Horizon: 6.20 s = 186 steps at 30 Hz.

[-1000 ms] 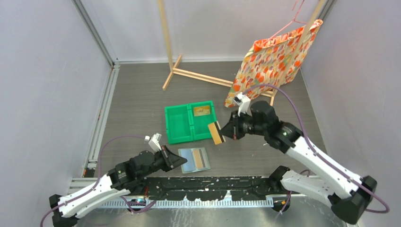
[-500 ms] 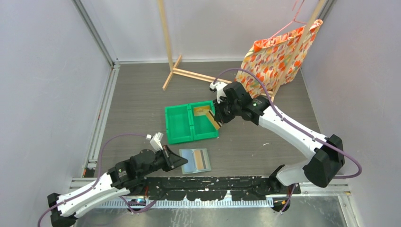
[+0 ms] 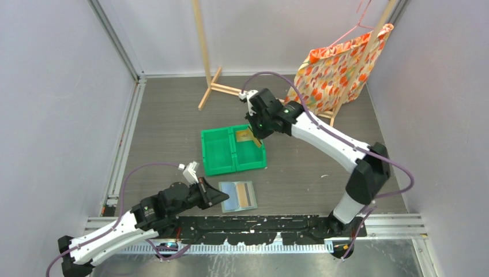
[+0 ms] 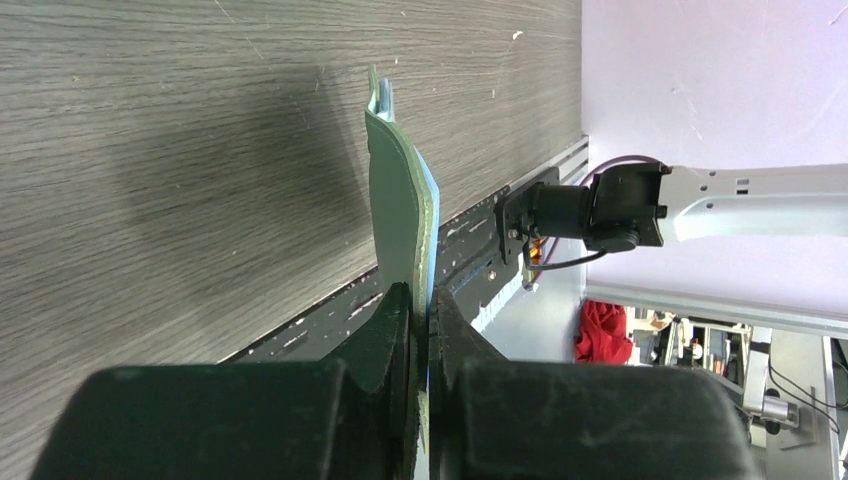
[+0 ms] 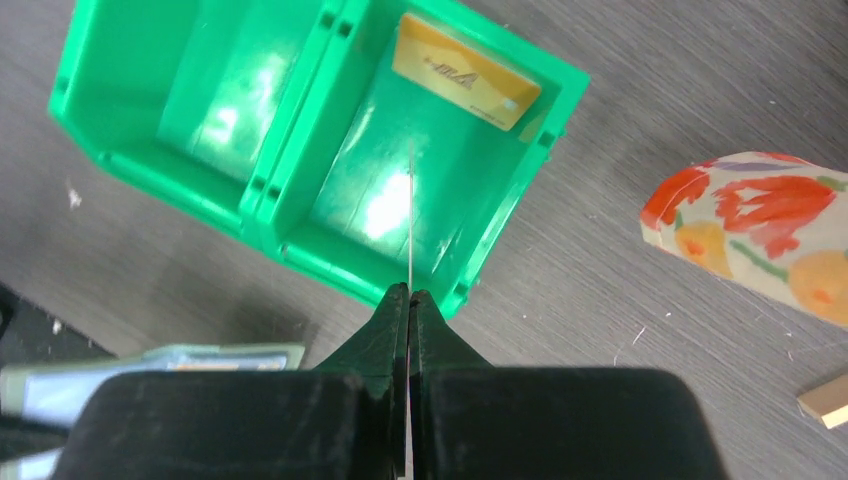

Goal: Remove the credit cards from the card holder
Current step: Place the credit card in the storage box.

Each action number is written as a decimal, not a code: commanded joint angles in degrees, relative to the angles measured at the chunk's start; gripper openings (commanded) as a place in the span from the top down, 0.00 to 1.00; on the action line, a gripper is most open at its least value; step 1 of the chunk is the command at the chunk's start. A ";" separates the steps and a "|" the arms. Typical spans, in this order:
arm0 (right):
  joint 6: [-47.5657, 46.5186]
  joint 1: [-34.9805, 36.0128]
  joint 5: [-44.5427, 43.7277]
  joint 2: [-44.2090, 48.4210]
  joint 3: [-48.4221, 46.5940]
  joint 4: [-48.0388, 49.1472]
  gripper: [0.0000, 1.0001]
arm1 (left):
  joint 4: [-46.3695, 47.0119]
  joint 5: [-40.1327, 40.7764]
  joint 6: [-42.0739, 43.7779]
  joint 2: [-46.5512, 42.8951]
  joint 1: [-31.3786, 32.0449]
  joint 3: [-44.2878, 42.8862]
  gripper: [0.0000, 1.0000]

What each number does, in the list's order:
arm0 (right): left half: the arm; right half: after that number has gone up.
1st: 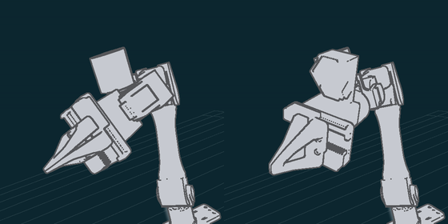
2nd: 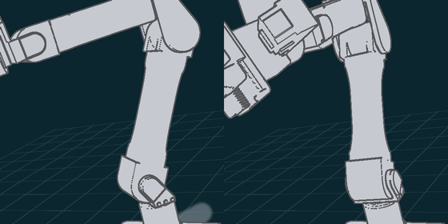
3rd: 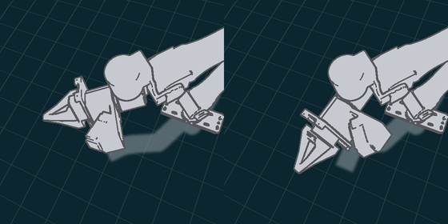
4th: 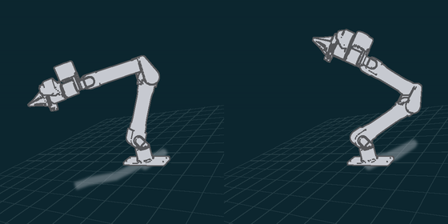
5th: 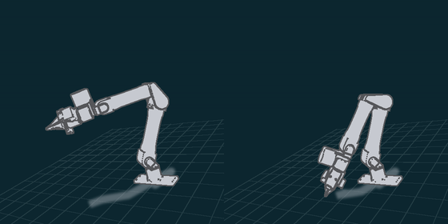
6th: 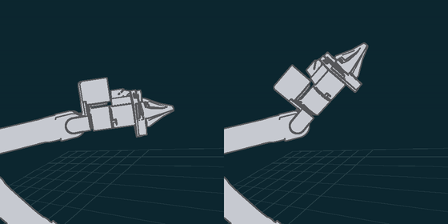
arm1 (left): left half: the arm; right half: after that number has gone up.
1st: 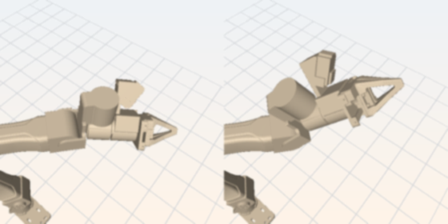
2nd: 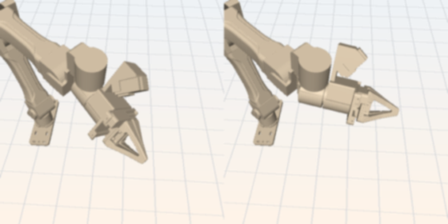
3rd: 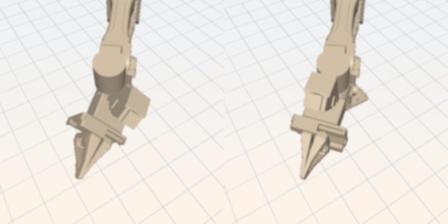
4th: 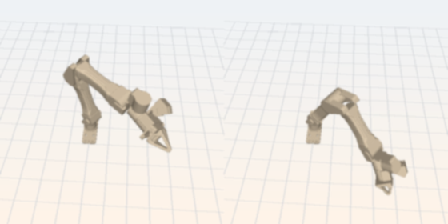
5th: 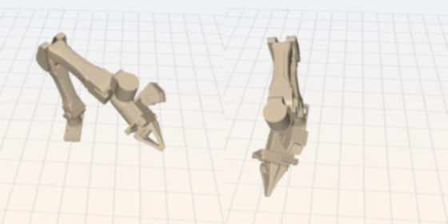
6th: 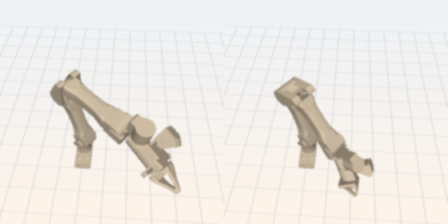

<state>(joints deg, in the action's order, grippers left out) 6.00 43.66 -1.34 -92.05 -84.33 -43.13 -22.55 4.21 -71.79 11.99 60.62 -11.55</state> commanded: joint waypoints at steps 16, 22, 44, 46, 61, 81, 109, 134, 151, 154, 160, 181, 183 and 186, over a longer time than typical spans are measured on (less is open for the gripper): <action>33.18 5.39 -22.56 -4.71 -9.27 0.04 0.99 | 4.99 -0.95 0.67 0.76 -0.16 -2.10 0.99; 55.54 5.90 -33.09 -6.30 -13.45 -7.57 0.99 | 3.64 -0.79 0.55 -0.55 -0.20 -2.25 0.99; 98.40 8.61 -36.74 -20.79 -34.65 -31.11 0.99 | -2.52 0.43 0.02 -6.33 -0.15 -2.64 1.00; 101.09 8.50 -35.11 -20.97 -33.72 -30.23 0.99 | -3.20 0.60 -0.19 -6.89 -0.16 -2.60 0.99; 112.09 7.48 -30.84 -23.57 -29.42 -29.43 0.99 | -7.21 1.09 -0.68 -11.04 -0.17 -2.51 0.99; 114.16 4.98 -26.08 -28.64 -25.79 -27.23 0.99 | -7.35 0.91 -0.71 -11.37 -0.18 -2.42 0.99; 113.01 3.89 -23.80 -34.69 -28.84 -27.28 0.82 | -7.80 1.19 -0.19 -11.37 -0.16 -2.85 0.99; 109.65 4.24 -25.02 -27.38 -25.45 -26.48 0.88 | -7.70 1.50 -0.30 -11.37 -0.23 -2.76 0.99; 93.45 12.48 -45.63 -13.63 -17.50 -20.99 0.65 | -8.70 2.99 0.50 -11.37 -0.20 -3.69 0.99; 83.85 14.00 -48.39 -8.56 -9.92 -14.08 0.62 | -8.44 3.08 0.60 -11.21 -0.17 -3.57 0.99; 50.45 14.05 -37.40 1.08 5.14 3.00 0.73 | -7.95 2.23 1.50 -10.79 -0.17 -4.07 1.00; 48.22 14.11 7.03 46.31 60.17 40.12 0.59 | 8.25 -10.54 8.24 2.82 -0.17 -4.19 0.99; 51.04 14.15 11.32 45.60 63.27 47.60 0.59 | 9.45 -11.28 9.02 3.50 -0.25 -4.56 0.99; 56.48 14.09 16.21 43.23 67.52 61.16 0.59 | 9.92 -11.18 9.13 3.21 -0.19 -4.63 1.00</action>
<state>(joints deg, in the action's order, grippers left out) 55.27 57.67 5.28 -46.72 -20.93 -1.72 -19.70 -4.43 -64.77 15.49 60.62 -13.34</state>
